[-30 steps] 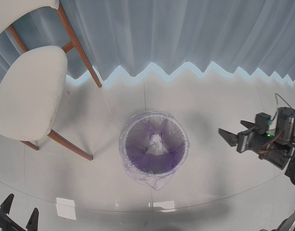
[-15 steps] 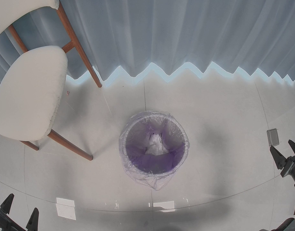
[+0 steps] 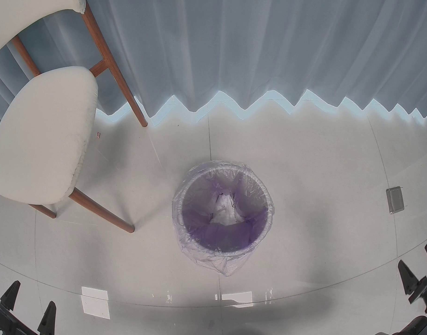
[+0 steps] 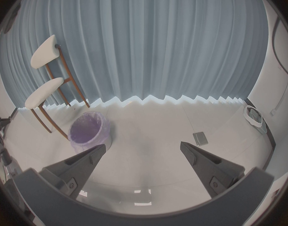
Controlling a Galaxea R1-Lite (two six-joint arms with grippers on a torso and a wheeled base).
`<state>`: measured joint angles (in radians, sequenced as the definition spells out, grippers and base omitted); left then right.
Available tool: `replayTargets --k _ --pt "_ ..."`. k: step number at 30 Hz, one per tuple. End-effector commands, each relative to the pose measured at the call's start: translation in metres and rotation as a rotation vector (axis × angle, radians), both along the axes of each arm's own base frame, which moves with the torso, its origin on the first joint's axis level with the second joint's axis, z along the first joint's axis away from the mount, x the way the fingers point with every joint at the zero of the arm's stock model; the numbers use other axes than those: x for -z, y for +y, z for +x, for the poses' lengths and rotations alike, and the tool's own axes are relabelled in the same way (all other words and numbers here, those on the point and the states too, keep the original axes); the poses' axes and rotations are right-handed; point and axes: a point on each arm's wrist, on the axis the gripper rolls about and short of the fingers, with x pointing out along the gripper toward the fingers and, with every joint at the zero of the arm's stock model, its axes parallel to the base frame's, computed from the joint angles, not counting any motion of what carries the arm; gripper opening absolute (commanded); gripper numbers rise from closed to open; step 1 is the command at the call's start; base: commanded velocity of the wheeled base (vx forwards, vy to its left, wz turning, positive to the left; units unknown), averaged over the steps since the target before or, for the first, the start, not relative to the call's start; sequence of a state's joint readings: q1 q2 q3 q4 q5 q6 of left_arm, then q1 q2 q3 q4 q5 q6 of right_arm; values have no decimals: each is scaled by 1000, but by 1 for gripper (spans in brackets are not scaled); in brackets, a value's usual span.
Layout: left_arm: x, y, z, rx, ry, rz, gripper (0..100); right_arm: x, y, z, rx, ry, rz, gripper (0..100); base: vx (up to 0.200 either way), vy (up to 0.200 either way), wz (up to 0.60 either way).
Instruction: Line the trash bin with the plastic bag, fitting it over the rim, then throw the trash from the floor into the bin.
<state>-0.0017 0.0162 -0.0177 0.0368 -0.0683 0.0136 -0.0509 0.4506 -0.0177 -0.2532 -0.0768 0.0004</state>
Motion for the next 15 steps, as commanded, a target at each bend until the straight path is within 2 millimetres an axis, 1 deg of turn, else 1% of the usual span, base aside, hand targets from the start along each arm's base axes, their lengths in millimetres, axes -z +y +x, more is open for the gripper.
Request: replayTargets --k 1,8,10,13,14,15 --pt "5 0 0 -1 1 0 100 25 1 -47 -72 -156 5 100 0 0 0" --pt "5 0 0 -1 1 0 100 25 1 -47 -68 -168 8 100 0 0 0" --pt "5 0 0 -1 1 2 100 25 1 -46 -70 -201 7 100 0 0 0" --pt "5 0 0 1 1 2 100 25 2 -46 -96 -204 -8 100 0 0 0" --pt "5 0 0 1 1 2 100 25 3 -46 -150 -199 -35 100 0 0 0" --pt "5 0 0 1 1 2 100 25 3 -46 -160 -199 -38 100 0 0 0"
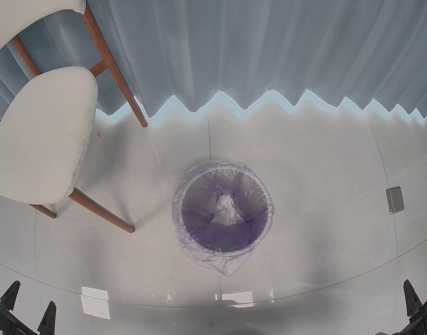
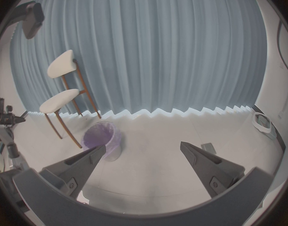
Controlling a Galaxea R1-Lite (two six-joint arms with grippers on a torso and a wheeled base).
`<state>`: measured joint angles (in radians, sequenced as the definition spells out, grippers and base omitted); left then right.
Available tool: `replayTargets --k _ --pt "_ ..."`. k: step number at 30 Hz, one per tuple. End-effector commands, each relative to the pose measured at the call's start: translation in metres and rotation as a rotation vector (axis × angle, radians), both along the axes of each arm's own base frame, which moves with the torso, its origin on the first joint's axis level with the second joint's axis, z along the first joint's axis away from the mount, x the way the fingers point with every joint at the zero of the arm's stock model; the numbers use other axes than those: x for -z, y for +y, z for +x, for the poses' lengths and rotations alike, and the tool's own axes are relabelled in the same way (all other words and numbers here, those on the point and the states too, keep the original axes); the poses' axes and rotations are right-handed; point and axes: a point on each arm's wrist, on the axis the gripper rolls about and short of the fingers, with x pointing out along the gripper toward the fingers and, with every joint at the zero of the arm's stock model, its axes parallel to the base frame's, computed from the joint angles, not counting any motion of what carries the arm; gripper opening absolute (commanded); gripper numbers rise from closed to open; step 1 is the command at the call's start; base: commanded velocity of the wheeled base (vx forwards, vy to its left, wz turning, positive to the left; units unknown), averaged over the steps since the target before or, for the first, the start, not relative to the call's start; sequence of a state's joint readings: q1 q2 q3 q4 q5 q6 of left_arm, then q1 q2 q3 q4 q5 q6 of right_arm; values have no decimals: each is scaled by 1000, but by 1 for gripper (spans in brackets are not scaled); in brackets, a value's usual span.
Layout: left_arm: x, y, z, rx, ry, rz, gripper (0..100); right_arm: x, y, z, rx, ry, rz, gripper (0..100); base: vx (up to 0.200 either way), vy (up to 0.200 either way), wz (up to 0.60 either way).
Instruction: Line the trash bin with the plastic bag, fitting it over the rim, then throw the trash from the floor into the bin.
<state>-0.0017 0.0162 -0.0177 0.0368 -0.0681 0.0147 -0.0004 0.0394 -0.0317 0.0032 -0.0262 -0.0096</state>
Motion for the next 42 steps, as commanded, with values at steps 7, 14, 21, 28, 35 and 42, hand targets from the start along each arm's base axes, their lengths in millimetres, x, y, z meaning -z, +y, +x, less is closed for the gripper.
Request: replayTargets --k 7,14,21,28,35,42 --pt "5 0 0 1 1 1 100 2 1 -3 -71 -36 -40 100 0 0 0" --pt "5 0 0 -1 1 1 100 2 -2 -2 77 -68 53 100 0 0 0" --pt "5 0 0 -1 1 1 100 4 -3 -1 115 -62 48 100 0 0 0" --pt "5 0 0 1 1 4 100 9 2 -1 -79 1 -6 100 0 0 0" --pt "5 0 0 3 1 7 100 9 1 -1 -51 -3 42 100 0 0 0" --pt "5 0 0 4 1 5 100 9 1 -1 -51 -3 33 100 0 0 0"
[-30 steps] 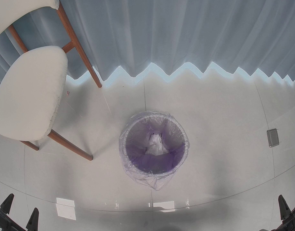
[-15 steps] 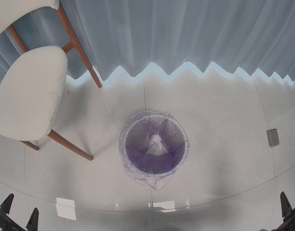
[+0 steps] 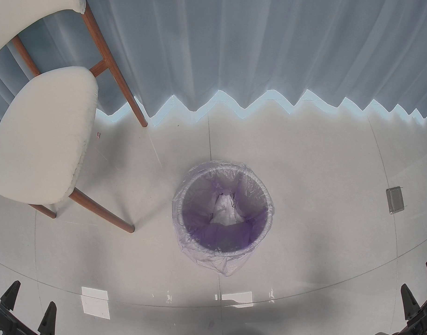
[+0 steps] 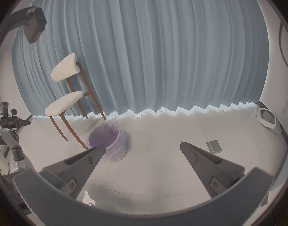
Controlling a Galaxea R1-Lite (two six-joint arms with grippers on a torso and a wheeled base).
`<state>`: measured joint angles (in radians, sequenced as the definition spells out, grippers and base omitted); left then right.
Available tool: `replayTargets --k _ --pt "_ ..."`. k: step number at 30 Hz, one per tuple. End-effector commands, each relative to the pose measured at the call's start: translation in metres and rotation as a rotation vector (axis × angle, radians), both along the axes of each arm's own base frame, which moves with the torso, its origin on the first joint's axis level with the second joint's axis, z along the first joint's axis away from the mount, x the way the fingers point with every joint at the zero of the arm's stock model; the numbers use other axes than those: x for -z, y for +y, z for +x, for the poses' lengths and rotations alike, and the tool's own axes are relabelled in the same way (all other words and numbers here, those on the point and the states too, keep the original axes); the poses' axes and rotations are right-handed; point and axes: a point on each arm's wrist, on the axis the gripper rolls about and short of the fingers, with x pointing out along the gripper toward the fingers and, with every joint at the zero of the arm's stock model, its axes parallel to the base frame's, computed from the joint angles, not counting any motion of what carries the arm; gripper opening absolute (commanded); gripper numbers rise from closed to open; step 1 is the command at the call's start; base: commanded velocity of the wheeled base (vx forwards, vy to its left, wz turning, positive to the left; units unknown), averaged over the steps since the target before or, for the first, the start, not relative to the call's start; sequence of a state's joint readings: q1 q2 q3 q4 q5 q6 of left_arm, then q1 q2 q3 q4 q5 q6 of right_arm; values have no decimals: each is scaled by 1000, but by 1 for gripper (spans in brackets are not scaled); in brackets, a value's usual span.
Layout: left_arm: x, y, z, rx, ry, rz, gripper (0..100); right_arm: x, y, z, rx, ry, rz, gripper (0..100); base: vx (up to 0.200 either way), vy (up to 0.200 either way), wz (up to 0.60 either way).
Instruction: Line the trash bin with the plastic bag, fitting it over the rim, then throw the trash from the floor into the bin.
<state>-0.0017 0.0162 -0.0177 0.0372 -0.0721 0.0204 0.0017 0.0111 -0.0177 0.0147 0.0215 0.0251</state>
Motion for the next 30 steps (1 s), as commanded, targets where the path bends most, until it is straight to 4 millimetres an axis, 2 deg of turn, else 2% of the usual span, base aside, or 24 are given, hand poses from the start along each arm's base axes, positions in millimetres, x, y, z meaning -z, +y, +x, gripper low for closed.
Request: replayTargets --k 1,30 --pt "5 0 0 0 1 1 100 3 0 0 -2 -3 -24 100 0 0 0" --pt "6 0 0 0 5 6 100 3 0 0 -5 -5 -40 100 0 0 0"
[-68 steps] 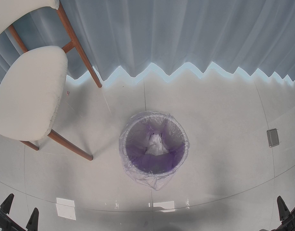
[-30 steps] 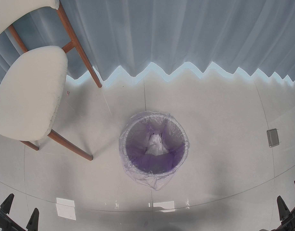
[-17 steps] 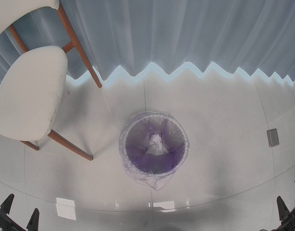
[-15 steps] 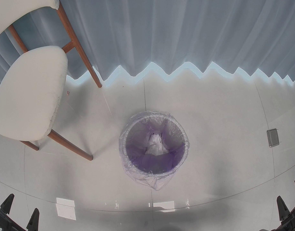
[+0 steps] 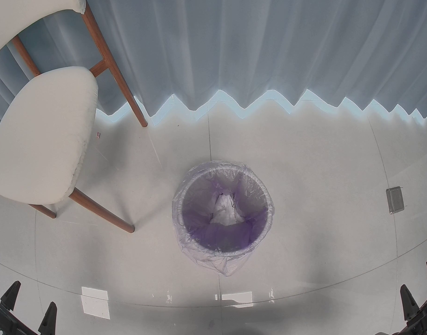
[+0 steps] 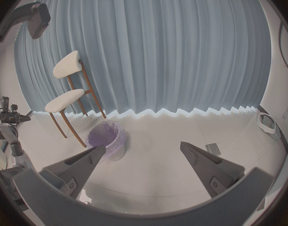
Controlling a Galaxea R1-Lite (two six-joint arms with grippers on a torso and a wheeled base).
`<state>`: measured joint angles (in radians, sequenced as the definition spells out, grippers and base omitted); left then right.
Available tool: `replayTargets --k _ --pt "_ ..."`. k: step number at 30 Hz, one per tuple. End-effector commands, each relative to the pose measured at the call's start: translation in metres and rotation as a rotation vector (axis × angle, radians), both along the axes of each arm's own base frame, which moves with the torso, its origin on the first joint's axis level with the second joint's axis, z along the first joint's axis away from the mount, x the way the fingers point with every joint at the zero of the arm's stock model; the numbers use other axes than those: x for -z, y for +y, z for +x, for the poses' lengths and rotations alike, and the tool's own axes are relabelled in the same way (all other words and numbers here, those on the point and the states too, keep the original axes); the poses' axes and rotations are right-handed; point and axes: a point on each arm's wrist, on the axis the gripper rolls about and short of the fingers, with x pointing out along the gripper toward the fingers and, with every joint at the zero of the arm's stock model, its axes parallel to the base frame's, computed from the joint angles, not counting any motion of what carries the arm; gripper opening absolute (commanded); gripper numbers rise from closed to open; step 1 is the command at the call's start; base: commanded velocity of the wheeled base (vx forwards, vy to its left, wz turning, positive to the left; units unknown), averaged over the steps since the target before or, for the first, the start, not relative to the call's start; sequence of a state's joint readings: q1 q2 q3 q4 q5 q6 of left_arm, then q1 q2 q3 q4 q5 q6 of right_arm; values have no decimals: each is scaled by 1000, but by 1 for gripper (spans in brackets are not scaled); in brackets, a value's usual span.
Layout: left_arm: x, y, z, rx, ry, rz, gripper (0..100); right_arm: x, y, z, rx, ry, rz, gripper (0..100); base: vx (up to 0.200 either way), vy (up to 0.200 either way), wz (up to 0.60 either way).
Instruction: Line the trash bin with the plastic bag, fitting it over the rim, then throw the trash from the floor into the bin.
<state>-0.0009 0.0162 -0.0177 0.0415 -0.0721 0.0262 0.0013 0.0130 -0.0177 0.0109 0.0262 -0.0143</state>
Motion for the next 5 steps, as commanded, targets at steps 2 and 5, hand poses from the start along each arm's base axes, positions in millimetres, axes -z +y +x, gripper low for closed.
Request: replayTargets --k 2,5 --pt "5 0 0 -1 1 0 100 4 0 0 1 0 4 100 0 0 0" --pt "5 0 0 -1 1 0 100 4 0 0 3 0 5 100 0 0 0"
